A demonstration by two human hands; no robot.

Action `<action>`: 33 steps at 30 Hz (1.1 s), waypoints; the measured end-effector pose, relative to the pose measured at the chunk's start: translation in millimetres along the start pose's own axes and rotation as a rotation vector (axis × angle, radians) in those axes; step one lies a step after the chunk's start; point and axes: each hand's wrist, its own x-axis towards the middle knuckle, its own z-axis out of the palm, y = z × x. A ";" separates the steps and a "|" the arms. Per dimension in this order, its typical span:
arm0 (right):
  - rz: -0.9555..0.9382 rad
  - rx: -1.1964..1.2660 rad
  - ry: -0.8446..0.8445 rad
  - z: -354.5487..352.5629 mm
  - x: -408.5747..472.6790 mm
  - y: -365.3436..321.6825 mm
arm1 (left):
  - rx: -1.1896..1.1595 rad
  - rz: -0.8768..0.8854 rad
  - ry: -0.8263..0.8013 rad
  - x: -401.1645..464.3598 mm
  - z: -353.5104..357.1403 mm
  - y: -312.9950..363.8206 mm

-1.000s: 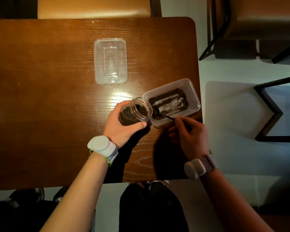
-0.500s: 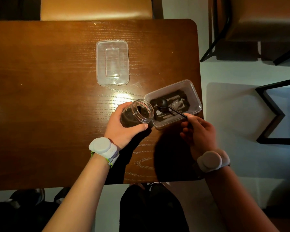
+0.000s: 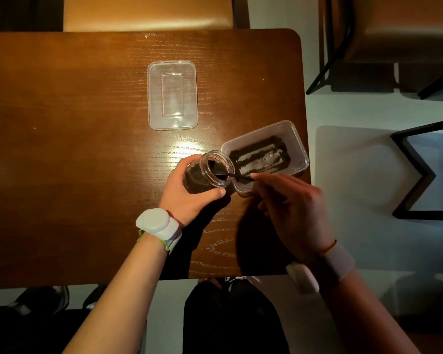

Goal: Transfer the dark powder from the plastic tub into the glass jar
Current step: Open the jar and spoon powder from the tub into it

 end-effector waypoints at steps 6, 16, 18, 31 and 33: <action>0.188 0.184 0.203 -18.3 3.7 -2.9 | -0.011 0.000 0.010 -1.6 1.1 -1.5; 0.193 -0.280 0.238 -46.5 25.1 71.0 | -0.030 -0.018 0.031 -1.2 -1.5 2.0; 0.150 -0.323 0.195 -37.7 28.7 69.5 | -0.033 -0.022 0.027 -0.2 0.1 2.8; 0.088 -0.430 0.195 -24.4 34.8 57.8 | -0.028 -0.009 0.020 1.8 1.2 3.0; 0.107 -0.392 0.160 -16.2 37.1 59.7 | -0.018 -0.014 0.017 2.7 1.8 1.9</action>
